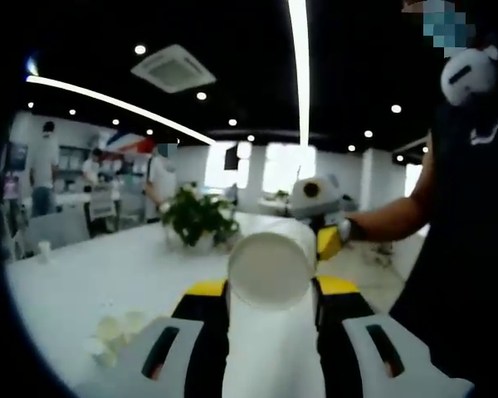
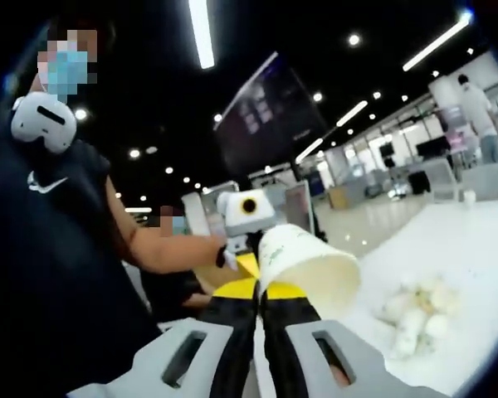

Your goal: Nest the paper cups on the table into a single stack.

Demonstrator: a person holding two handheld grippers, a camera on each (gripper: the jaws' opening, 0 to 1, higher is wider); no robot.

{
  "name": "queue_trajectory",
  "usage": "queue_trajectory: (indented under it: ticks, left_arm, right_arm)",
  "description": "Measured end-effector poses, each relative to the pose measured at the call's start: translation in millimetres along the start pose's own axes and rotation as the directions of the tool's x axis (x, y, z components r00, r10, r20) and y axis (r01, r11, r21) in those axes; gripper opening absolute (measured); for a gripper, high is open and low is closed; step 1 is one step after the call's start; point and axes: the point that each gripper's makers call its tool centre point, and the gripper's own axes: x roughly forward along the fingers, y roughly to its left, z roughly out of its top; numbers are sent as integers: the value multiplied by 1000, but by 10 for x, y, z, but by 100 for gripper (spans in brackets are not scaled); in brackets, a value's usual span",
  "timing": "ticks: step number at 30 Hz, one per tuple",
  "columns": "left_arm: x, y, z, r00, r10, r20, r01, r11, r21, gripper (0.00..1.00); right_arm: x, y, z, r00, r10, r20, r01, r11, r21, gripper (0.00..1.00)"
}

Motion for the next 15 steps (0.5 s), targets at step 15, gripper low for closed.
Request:
queue_trajectory:
  ticks: [15]
  left_arm:
    - [-318,462,-354,947,289,-140,-281,957,76,79]
  right_arm:
    - [-78,-203,218,983,-139,-119,129,988,-85,0]
